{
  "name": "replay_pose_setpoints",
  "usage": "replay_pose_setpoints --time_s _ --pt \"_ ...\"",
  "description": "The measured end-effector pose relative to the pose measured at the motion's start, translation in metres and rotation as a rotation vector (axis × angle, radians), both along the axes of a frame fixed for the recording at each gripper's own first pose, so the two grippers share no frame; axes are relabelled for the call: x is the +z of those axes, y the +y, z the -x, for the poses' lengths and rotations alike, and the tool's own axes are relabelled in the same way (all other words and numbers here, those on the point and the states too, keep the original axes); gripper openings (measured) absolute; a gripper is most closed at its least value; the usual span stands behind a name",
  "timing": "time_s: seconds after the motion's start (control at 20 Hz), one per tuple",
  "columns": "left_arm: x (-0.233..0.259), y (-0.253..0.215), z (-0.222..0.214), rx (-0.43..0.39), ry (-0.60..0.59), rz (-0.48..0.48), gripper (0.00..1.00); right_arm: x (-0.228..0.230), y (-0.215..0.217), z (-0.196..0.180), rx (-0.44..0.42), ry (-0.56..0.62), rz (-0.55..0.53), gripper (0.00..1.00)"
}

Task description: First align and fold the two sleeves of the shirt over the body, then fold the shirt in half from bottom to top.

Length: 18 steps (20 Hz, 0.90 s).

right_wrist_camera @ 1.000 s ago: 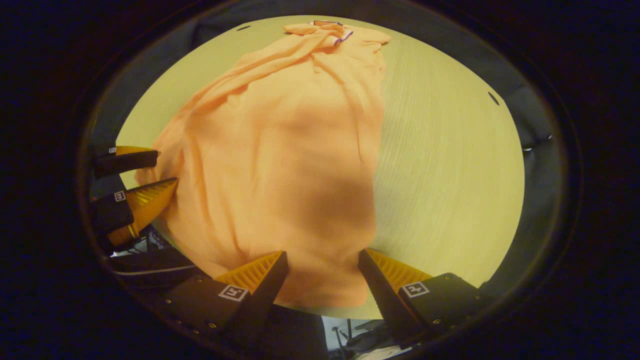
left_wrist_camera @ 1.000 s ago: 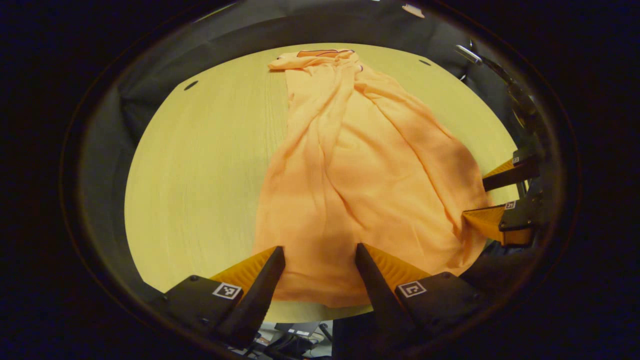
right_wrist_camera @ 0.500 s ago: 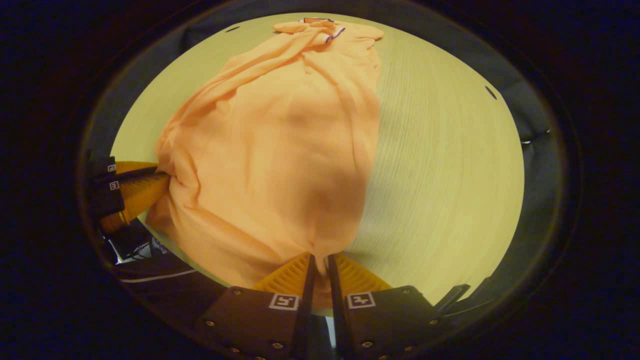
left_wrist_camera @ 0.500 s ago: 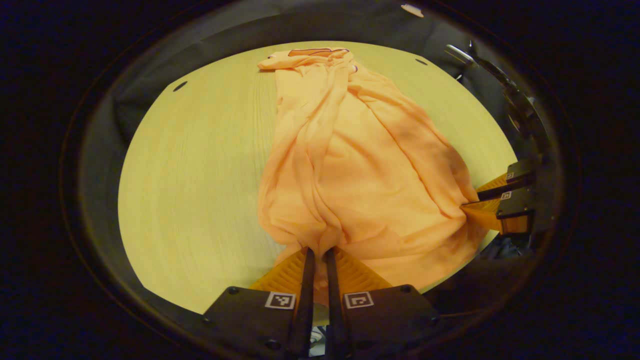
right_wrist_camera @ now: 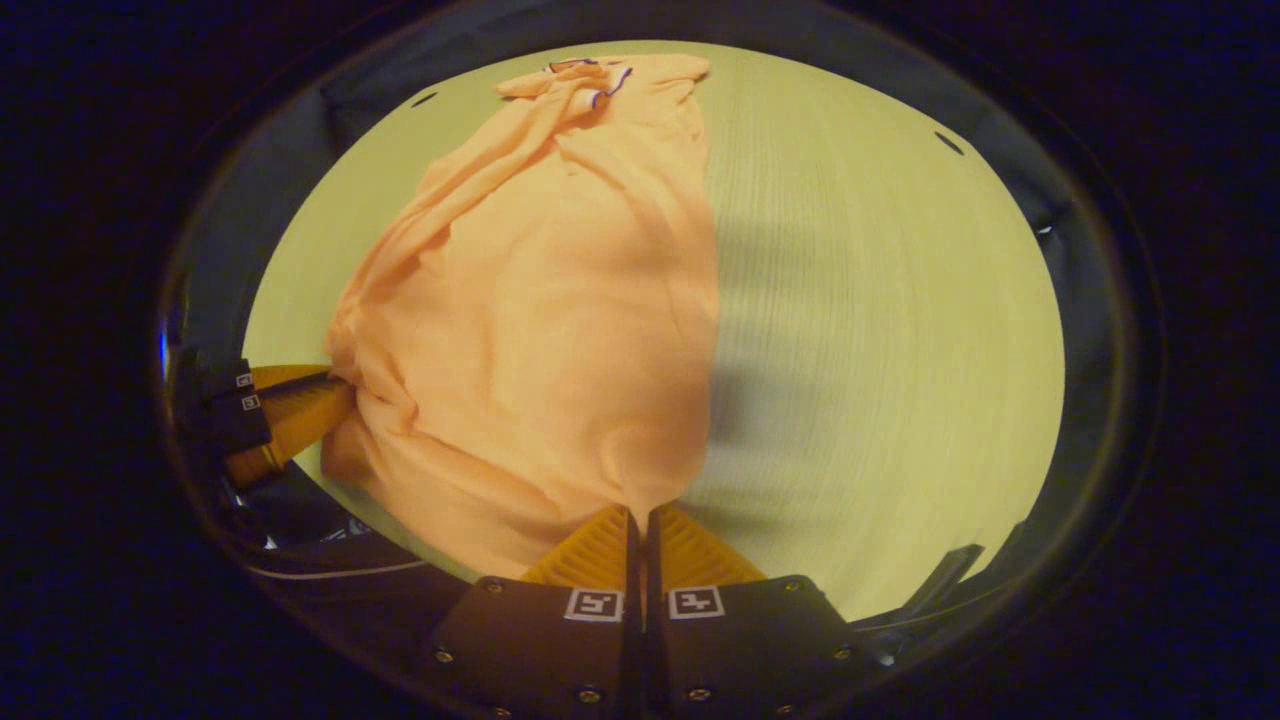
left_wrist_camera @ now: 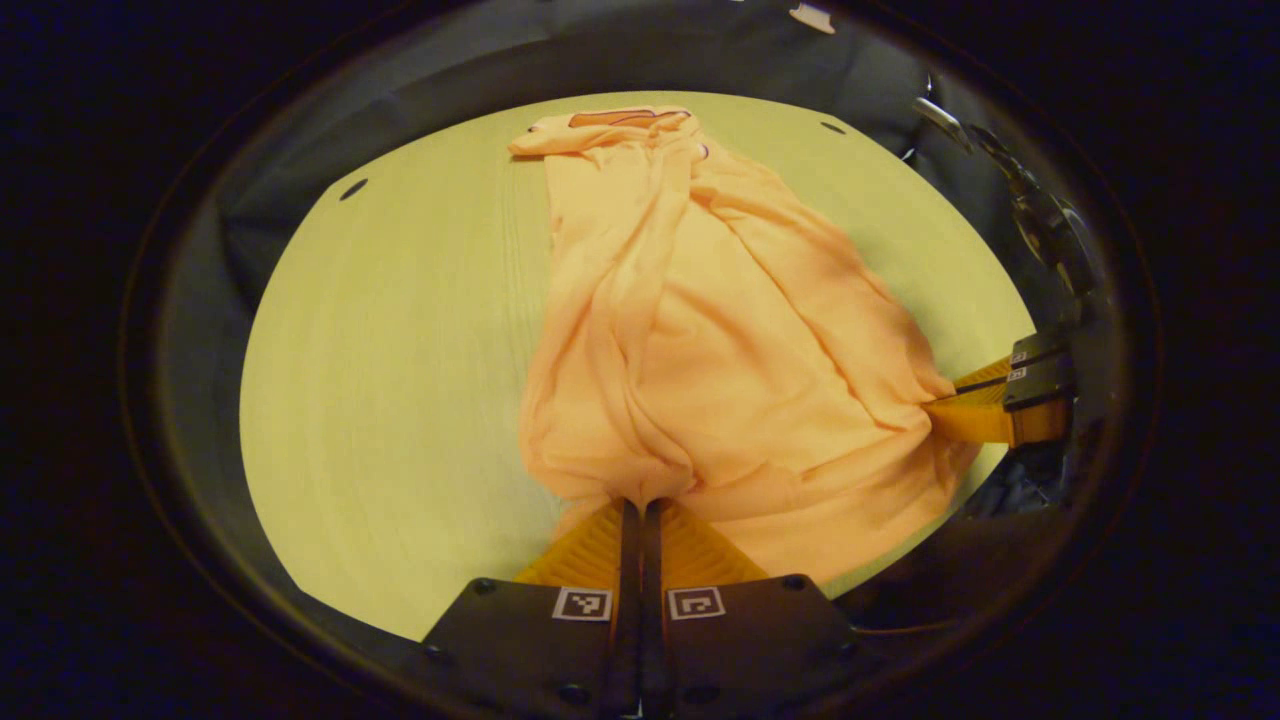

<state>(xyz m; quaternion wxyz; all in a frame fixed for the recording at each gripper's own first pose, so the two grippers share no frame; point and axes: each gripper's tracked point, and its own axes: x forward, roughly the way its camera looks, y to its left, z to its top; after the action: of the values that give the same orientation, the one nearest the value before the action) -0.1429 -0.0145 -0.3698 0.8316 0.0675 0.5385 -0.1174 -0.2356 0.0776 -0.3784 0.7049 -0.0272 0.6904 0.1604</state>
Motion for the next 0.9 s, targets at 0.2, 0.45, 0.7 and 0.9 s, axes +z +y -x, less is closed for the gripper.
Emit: replay_pose_setpoints --time_s 0.2,0.45,0.7,0.9 --pt "0.028 0.006 -0.018 0.064 -0.056 0.04 0.06 0.023 0.006 -0.026 -0.051 -0.056 -0.054 0.02" --pt "0.069 0.015 -0.07 0.137 -0.135 0.089 0.07 0.05 0.015 -0.085 -0.098 -0.139 -0.105 0.02" --pt "0.091 0.019 -0.123 0.138 -0.189 0.085 0.06 0.075 0.027 -0.158 -0.123 -0.23 -0.136 0.02" --pt "0.121 0.024 -0.185 0.19 -0.263 0.13 0.07 0.095 0.034 -0.223 -0.152 -0.316 -0.149 0.02"
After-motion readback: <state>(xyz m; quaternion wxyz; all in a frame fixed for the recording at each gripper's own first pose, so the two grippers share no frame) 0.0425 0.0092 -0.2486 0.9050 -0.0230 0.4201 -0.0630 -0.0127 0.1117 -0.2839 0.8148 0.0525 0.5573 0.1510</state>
